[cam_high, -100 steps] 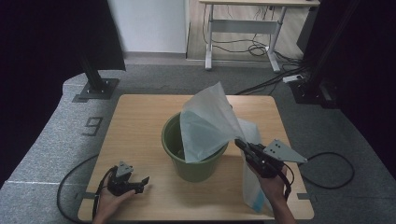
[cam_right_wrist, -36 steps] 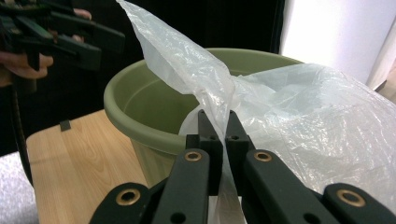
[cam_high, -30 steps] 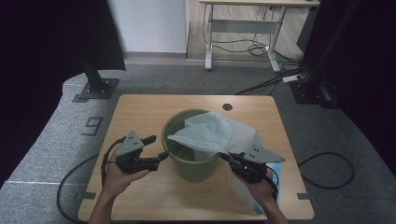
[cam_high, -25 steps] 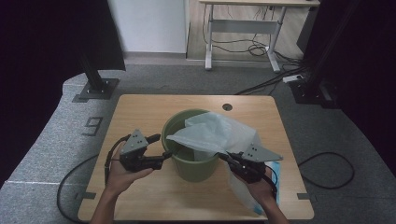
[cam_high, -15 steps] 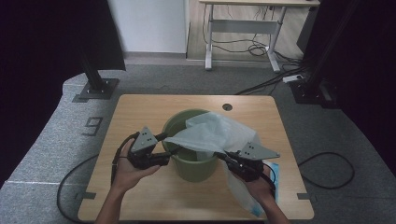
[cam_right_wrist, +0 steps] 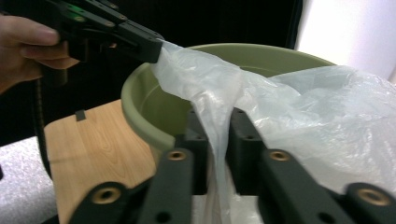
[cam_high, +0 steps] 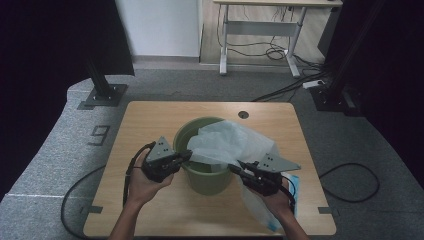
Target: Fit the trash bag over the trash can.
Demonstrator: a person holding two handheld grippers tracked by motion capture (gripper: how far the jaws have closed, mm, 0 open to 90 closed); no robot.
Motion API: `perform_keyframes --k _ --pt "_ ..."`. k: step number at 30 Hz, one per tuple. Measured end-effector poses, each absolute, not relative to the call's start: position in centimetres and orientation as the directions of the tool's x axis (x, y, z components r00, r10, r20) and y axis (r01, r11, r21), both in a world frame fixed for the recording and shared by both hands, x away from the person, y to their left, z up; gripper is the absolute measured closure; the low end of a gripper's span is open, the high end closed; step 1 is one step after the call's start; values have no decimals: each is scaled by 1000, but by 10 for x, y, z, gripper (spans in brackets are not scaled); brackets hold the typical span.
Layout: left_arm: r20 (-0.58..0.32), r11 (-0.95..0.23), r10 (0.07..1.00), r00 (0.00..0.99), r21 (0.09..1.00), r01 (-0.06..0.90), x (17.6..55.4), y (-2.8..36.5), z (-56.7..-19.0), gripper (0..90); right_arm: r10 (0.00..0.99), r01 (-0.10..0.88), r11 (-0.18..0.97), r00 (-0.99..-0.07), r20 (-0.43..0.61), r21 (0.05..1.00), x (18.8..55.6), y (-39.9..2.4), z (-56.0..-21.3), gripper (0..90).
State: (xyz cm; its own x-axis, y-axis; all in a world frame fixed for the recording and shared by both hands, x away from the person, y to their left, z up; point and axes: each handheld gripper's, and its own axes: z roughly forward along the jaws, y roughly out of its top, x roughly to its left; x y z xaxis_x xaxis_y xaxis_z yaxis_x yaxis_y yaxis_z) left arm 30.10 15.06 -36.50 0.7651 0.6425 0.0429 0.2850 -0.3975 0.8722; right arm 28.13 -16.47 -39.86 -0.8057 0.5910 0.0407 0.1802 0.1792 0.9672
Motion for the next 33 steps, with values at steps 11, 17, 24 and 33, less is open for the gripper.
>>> perform_keyframes --k 11,17,24,33 --pt "33 -392 679 733 861 324 306 150 -376 900 707 143 94 -706 35 985 250 -191 -415 350" --pt "35 -390 688 725 860 329 307 150 -378 900 755 209 103 -653 60 972 234 -199 -447 281" --pt "34 -393 688 725 857 334 308 151 -378 900 788 255 140 -614 48 957 229 -194 -475 240" --pt "3 -390 683 730 847 361 310 157 -380 897 825 299 172 -565 29 939 240 -181 -497 284"
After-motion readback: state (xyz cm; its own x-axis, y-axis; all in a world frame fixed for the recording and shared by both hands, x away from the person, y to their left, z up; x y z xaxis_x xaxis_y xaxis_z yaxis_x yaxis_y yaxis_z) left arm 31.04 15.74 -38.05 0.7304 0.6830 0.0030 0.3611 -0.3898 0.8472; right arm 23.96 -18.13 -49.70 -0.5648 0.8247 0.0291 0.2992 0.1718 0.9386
